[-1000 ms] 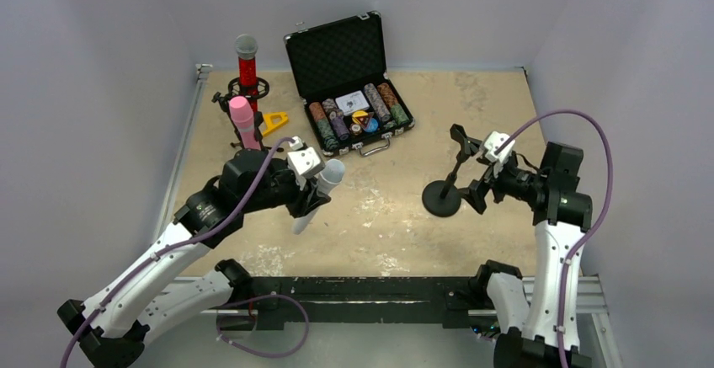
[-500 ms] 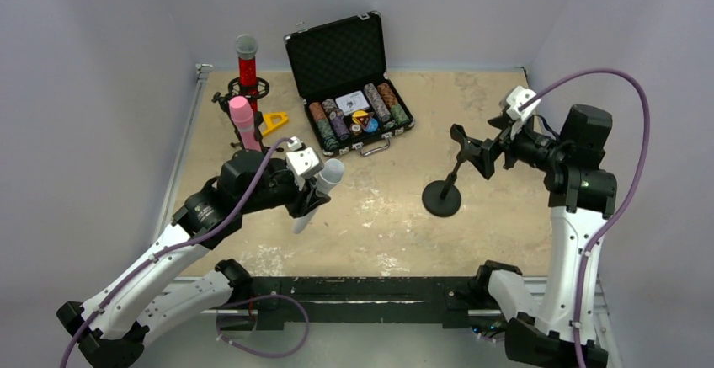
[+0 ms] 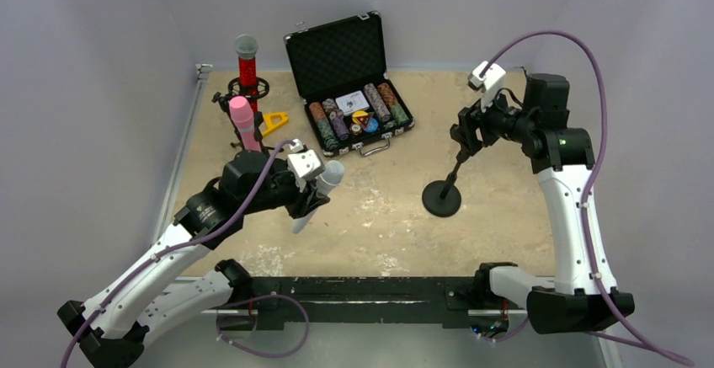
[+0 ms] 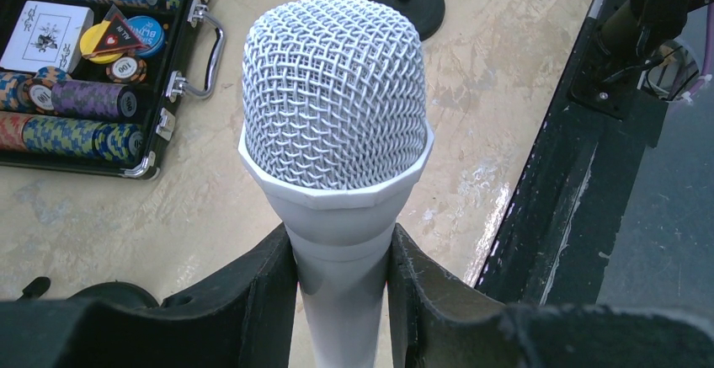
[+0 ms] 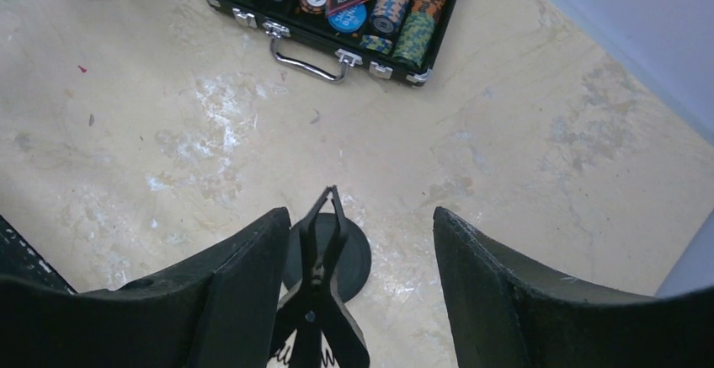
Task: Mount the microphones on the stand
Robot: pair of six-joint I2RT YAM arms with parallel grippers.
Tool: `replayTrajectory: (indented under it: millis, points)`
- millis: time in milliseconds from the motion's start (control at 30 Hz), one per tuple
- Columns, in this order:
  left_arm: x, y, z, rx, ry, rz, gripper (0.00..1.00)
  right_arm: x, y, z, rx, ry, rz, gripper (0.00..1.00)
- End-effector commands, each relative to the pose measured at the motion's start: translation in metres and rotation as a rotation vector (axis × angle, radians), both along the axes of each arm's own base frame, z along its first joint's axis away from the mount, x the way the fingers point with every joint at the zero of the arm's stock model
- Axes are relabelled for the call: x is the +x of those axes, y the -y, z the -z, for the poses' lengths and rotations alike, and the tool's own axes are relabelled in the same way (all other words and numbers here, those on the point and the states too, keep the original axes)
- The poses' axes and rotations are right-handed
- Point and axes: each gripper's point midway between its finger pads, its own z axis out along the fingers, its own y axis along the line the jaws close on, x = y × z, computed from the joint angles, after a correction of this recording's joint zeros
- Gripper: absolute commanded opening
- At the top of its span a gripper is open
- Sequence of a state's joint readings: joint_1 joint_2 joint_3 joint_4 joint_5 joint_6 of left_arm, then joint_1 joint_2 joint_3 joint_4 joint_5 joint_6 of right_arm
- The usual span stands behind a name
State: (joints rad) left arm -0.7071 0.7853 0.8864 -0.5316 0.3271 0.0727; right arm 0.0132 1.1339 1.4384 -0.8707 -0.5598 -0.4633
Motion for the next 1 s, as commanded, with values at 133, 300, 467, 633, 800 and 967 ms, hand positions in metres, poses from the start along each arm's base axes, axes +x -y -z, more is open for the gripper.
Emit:
replayTrajectory:
  millis: [133,300,467,633,800,967]
  points:
    - [0.006,0.002,-0.014,-0.029,0.068,0.007,0.00,0.001,-0.004,0.001,-0.082,-0.003,0.013,0.47]
    - [0.006,0.003,-0.014,-0.032,0.068,0.012,0.00,-0.003,-0.014,0.006,-0.092,-0.045,-0.061,0.20]
    - [0.005,0.002,-0.017,-0.037,0.079,0.013,0.00,-0.023,-0.037,0.002,-0.087,-0.048,-0.226,0.08]
    - [0.005,0.004,-0.015,-0.035,0.075,0.022,0.00,-0.050,-0.069,-0.018,-0.039,-0.011,-0.431,0.06]
    - [0.006,0.002,-0.013,-0.028,0.081,0.014,0.00,-0.071,-0.098,-0.020,-0.070,0.011,-0.634,0.05]
    - [0.007,0.002,-0.012,-0.020,0.083,0.012,0.00,-0.103,-0.127,-0.017,-0.051,0.003,-0.860,0.05]
